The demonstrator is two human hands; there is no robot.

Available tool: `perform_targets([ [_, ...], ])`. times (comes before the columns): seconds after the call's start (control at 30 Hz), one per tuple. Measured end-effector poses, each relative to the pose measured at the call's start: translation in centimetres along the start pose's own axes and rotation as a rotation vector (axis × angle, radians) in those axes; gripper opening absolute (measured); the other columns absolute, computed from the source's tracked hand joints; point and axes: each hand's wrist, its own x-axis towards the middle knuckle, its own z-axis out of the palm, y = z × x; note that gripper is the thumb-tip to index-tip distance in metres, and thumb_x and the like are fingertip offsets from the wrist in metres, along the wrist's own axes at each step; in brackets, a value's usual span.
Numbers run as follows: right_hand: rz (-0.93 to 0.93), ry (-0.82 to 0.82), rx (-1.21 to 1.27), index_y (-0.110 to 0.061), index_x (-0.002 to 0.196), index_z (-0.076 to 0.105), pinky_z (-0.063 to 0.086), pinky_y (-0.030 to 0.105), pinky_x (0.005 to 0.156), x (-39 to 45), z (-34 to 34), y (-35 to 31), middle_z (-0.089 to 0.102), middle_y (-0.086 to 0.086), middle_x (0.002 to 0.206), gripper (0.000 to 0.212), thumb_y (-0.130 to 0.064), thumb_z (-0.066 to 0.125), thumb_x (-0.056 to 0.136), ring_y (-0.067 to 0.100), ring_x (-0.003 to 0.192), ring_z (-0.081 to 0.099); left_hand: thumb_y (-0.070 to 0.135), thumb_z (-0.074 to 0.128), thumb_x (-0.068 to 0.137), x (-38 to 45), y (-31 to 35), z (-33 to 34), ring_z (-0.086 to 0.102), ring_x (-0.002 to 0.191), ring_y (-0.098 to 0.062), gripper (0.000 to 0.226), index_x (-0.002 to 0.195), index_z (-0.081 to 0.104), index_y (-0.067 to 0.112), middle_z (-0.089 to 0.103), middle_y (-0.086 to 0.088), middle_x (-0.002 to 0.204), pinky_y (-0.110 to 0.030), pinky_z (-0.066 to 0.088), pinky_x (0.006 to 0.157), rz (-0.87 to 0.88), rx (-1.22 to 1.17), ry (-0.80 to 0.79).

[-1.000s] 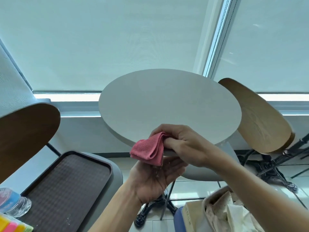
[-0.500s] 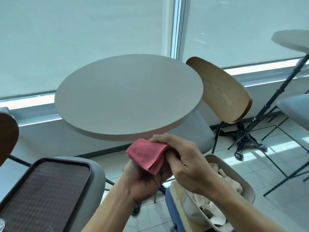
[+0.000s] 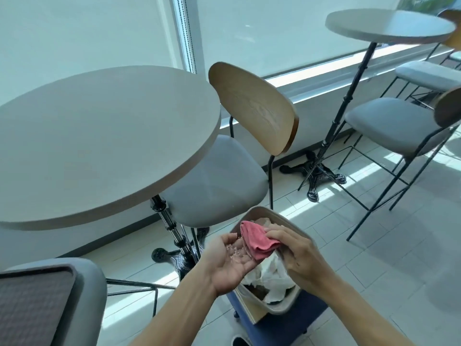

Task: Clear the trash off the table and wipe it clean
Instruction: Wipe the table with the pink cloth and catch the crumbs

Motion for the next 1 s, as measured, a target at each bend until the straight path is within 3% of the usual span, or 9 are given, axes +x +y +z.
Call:
perform_targets([
  [0.13,0.205,0.07,0.022,-0.022,0.118,0.064,0.052,0.024,0.091,-1.3,-0.9,2.1,0.065,-0.014,0.115,0.035,0.001,0.049,0.096,-0.002,0.108,0.06,0.017,0.04,0.096,2.4,-0.9,-0.7,0.067,0.098,-0.036,0.04,0.114,0.063,-0.011,0.067,-0.028,0.113,-0.044,0.059,0.081,0.058,0.152,0.135],
  [0.23,0.295,0.164,0.054,-0.023,0.118,0.063,0.047,0.01,0.076,-1.4,-1.2,1.3,0.059,-0.024,0.107,0.035,-0.01,0.041,0.093,-0.009,0.096,0.058,0.018,0.046,0.094,4.1,-2.0,-1.0,0.066,0.087,-0.029,0.031,0.1,0.068,-0.002,0.068,-0.018,0.101,-0.037,0.054,0.077,0.138,0.333,0.276],
  [0.3,0.284,0.2,0.053,-0.023,0.118,0.063,0.044,0.007,0.077,-1.2,-1.1,0.4,0.057,-0.027,0.105,0.037,-0.011,0.04,0.091,-0.007,0.096,0.058,0.017,0.049,0.093,4.9,-2.9,-0.2,0.058,0.075,-0.019,0.023,0.099,0.067,0.005,0.063,-0.009,0.095,-0.032,0.05,0.072,0.225,0.453,0.355],
  [0.47,0.255,0.314,0.048,-0.026,0.12,0.061,0.051,0.028,0.087,-0.4,-0.1,-1.2,0.06,-0.026,0.103,0.037,-0.011,0.042,0.092,0.0,0.097,0.06,0.038,0.047,0.096,6.2,-4.3,0.9,0.063,0.101,-0.015,0.031,0.116,0.067,0.024,0.07,0.006,0.111,-0.034,0.05,0.089,0.559,1.107,0.492],
  [0.6,0.313,0.331,0.027,-0.038,0.118,0.055,0.052,0.045,0.085,-0.1,0.0,-0.6,0.063,-0.014,0.101,0.037,-0.016,0.039,0.092,0.007,0.094,0.061,0.031,0.05,0.092,6.6,-3.8,-0.2,0.07,0.087,-0.016,0.031,0.12,0.065,0.033,0.075,0.006,0.099,-0.04,0.055,0.086,0.771,1.551,0.66],
  [0.73,0.345,0.326,0.048,-0.04,0.116,0.055,0.051,0.05,0.09,-0.4,0.3,-0.3,0.064,-0.017,0.104,0.037,-0.017,0.039,0.092,0.006,0.098,0.062,0.017,0.056,0.094,6.6,-3.2,-0.7,0.065,0.08,-0.002,0.033,0.124,0.065,0.027,0.071,0.006,0.102,-0.025,0.056,0.075,0.655,1.28,0.499],
  [0.87,0.368,0.369,0.075,-0.036,0.119,0.058,0.049,0.046,0.095,-0.5,1.3,0.1,0.065,-0.017,0.11,0.039,-0.015,0.039,0.092,0.008,0.107,0.061,0.034,0.043,0.101,5.1,-3.2,2.0,0.066,0.085,-0.021,0.034,0.112,0.067,0.012,0.071,-0.01,0.095,-0.035,0.054,0.076,0.274,0.587,0.282],
  [0.93,0.354,0.4,0.081,-0.027,0.121,0.062,0.046,0.032,0.1,-0.5,1.7,0.2,0.065,-0.014,0.115,0.04,-0.009,0.042,0.091,0.004,0.111,0.058,0.051,0.044,0.098,4.7,-2.8,3.1,0.069,0.083,-0.024,0.047,0.111,0.067,0.011,0.074,-0.012,0.094,-0.04,0.055,0.075,0.225,0.496,0.221],
  [1.0,0.299,0.42,0.075,-0.022,0.12,0.063,0.04,0.013,0.1,-0.6,1.7,0.0,0.062,-0.017,0.117,0.039,-0.003,0.046,0.09,-0.006,0.114,0.053,0.05,0.06,0.091,4.6,-2.6,3.6,0.071,0.077,-0.02,0.042,0.108,0.067,0.012,0.074,-0.009,0.095,-0.036,0.056,0.072,0.279,0.56,0.236],
])
